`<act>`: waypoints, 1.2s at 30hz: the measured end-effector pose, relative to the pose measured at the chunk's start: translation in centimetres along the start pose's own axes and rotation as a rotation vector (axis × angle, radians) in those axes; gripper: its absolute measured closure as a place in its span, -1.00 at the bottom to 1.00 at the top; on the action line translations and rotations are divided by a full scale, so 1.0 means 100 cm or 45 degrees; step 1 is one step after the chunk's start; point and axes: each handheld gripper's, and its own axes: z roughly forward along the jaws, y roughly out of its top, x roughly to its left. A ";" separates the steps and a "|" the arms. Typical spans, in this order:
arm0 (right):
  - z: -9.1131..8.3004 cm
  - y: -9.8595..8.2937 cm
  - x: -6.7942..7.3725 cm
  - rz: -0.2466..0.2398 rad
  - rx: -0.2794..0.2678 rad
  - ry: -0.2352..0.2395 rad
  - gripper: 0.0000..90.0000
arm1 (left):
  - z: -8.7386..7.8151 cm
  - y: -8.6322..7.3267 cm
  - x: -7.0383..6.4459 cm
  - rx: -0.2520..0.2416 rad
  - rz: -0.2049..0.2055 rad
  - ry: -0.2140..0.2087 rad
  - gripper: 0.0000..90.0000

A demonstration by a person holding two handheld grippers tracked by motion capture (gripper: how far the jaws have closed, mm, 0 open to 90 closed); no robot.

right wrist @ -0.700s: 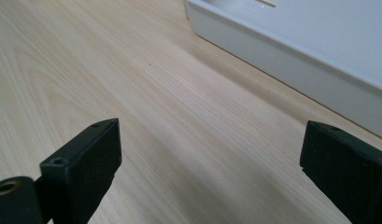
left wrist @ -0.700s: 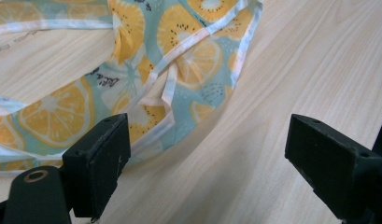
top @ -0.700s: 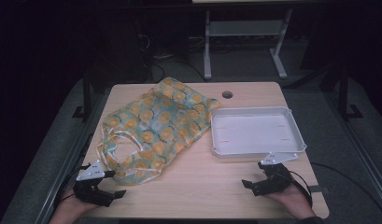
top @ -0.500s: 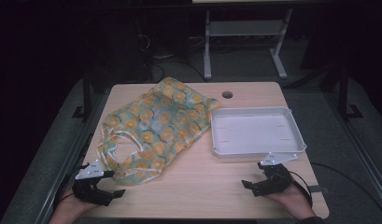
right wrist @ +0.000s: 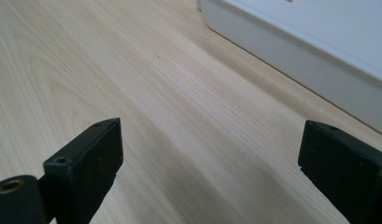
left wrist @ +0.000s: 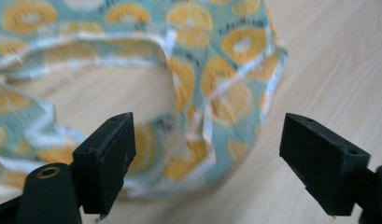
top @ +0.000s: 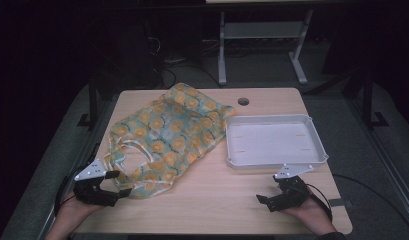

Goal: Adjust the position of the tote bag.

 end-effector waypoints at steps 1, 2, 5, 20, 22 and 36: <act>0.000 0.000 0.000 -0.002 0.002 0.001 -0.87 | 0.001 0.003 0.001 -0.004 0.004 0.005 -0.57; 0.001 0.000 0.000 -0.005 0.002 0.002 -0.87 | 0.003 0.005 0.002 -0.019 0.006 0.004 -0.55; 0.001 0.001 0.001 0.003 0.008 0.006 -0.87 | 0.011 0.013 0.004 -0.016 0.013 -0.008 -0.53; 0.002 0.001 0.002 -0.013 0.038 0.000 -0.87 | 0.059 0.051 -0.010 0.008 0.104 -0.106 -0.37; 0.003 0.001 0.002 -0.017 0.044 -0.003 -0.87 | 0.071 0.054 -0.017 0.036 0.124 -0.142 -0.32; 0.002 0.001 0.002 -0.026 0.039 -0.009 -0.86 | 0.113 0.053 -0.040 0.215 0.190 -0.250 -0.16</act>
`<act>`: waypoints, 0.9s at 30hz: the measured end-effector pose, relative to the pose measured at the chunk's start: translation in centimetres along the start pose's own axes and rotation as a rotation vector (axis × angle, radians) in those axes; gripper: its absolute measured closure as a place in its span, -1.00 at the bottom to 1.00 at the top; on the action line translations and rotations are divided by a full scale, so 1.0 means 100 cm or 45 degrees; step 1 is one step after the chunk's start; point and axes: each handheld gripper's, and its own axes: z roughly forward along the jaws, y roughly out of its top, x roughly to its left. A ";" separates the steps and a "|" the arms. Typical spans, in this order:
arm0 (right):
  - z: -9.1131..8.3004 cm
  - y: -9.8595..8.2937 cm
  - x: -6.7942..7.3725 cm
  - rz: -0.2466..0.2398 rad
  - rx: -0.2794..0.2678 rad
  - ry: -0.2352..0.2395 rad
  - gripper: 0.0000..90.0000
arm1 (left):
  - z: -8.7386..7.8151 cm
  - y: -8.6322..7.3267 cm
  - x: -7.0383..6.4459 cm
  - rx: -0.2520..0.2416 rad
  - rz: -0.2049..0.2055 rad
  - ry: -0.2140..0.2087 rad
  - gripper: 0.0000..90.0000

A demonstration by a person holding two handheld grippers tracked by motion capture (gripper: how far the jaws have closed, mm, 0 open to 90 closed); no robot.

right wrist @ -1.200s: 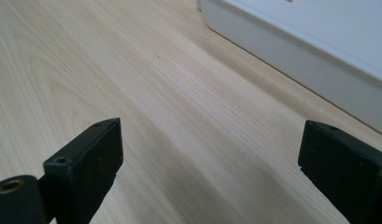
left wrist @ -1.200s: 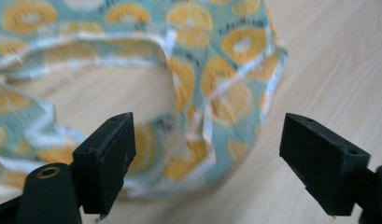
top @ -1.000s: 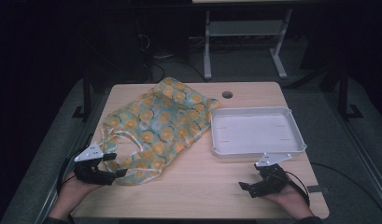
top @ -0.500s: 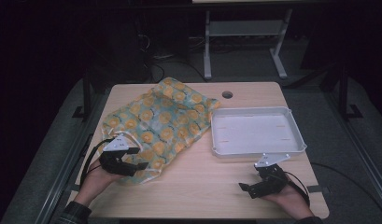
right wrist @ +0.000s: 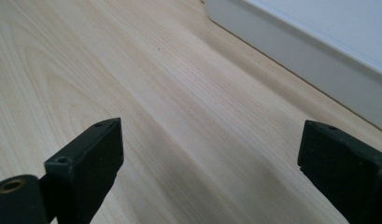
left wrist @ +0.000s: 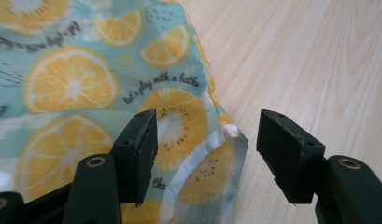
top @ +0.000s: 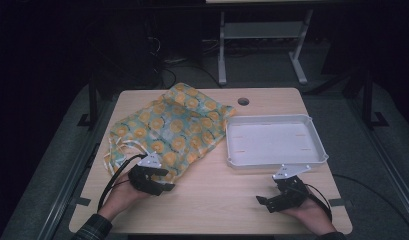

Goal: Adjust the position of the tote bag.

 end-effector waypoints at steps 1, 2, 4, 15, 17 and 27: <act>0.000 0.000 0.000 -0.005 -0.003 0.000 -0.86 | 0.001 0.000 0.000 0.009 0.006 0.007 -0.14; 0.001 0.000 0.000 -0.005 -0.003 0.000 -0.86 | 0.003 -0.001 -0.001 0.004 0.019 0.019 -0.12; 0.001 0.001 0.000 -0.010 -0.001 -0.001 -0.86 | 0.006 -0.002 0.000 0.028 0.024 0.028 0.01; 0.000 0.001 0.000 -0.020 -0.003 -0.003 -0.86 | 0.004 0.000 0.005 0.041 -0.042 -0.016 0.97; 0.000 0.001 0.001 -0.019 -0.002 -0.004 -0.85 | 0.003 0.004 0.003 0.037 -0.042 -0.044 0.98; 0.001 0.001 0.001 -0.036 -0.002 -0.009 -0.85 | 0.015 0.029 -0.018 0.026 0.002 -0.134 0.98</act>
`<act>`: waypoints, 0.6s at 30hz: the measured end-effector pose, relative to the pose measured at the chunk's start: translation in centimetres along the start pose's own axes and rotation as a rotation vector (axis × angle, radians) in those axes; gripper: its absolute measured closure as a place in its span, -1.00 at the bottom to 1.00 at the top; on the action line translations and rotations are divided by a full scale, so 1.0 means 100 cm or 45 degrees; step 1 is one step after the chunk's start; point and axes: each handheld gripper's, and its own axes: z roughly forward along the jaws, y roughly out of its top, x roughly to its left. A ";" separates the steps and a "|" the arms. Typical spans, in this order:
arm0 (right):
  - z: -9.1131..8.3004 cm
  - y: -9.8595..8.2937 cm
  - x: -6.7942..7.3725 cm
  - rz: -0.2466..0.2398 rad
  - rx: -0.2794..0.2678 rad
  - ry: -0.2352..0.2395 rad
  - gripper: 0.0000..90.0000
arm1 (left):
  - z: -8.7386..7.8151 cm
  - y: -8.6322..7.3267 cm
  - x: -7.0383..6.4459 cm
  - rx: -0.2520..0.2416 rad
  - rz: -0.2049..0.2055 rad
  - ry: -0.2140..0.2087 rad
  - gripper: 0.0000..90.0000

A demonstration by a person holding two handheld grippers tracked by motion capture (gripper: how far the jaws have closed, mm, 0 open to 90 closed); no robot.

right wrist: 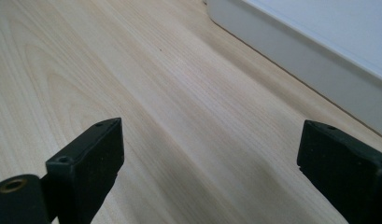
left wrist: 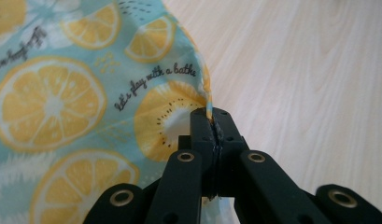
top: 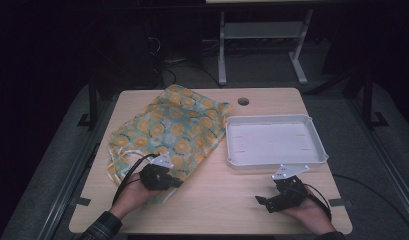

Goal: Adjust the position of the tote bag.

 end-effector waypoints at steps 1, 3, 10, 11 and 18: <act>0.000 0.000 0.000 -0.001 0.001 0.000 -0.85 | 0.002 0.003 -0.002 0.004 0.010 -0.007 0.98; 0.000 0.000 0.000 -0.002 0.002 0.001 -0.85 | 0.006 0.008 -0.005 0.007 0.023 -0.021 0.98; 0.000 0.000 0.001 0.000 0.009 0.009 -0.85 | 0.021 0.025 -0.017 -0.005 0.047 -0.083 0.98; 0.000 0.000 0.002 0.002 0.010 0.008 -0.85 | 0.021 0.025 -0.017 -0.005 0.047 -0.083 0.97; 0.001 0.000 0.002 -0.015 0.012 0.007 -0.85 | 0.039 0.038 -0.028 0.021 0.100 -0.123 0.95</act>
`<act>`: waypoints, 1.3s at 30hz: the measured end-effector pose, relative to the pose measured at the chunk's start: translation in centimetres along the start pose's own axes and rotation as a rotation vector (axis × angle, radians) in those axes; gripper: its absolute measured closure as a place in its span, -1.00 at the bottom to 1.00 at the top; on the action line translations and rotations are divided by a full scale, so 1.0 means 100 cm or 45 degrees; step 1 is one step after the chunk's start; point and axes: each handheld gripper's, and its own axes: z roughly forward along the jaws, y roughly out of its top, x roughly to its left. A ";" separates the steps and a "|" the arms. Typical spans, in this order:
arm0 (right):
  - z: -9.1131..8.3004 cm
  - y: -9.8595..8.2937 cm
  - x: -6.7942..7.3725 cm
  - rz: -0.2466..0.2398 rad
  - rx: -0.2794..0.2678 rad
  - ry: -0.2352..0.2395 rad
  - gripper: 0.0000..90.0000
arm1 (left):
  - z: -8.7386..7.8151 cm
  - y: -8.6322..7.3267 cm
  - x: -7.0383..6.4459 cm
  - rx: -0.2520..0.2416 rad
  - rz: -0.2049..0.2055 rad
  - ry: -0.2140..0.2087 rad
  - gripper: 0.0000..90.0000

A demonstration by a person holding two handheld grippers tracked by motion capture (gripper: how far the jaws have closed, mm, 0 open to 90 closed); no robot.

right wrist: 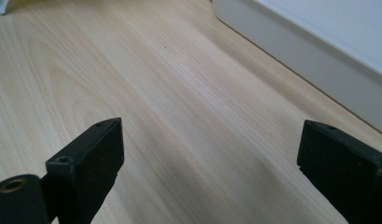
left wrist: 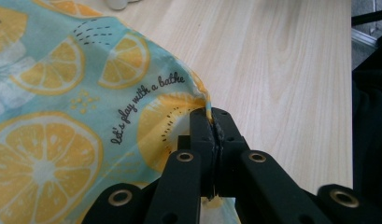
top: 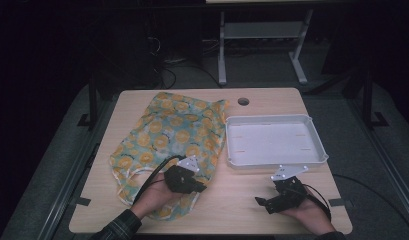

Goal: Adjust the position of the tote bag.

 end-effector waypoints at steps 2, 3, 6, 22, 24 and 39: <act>0.000 0.000 0.000 -0.004 0.000 0.002 -0.85 | -0.001 0.000 0.000 -0.003 -0.001 -0.001 0.82; 0.000 0.000 0.000 -0.004 -0.001 0.003 -0.85 | -0.003 0.000 0.000 -0.011 -0.002 0.000 0.76; 0.000 0.000 0.001 0.005 0.007 0.005 -0.85 | -0.011 -0.001 0.000 -0.044 -0.017 0.003 0.61; 0.001 -0.001 0.001 -0.022 0.018 0.002 -0.85 | -0.081 -0.038 0.026 -0.096 -0.112 0.260 0.23; 0.001 -0.001 0.002 -0.019 0.025 0.003 -0.85 | -0.094 -0.048 0.033 -0.107 -0.146 0.313 0.23; 0.003 0.000 0.003 -0.025 0.042 0.004 -0.85 | -0.166 -0.117 0.077 -0.164 -0.379 0.613 0.20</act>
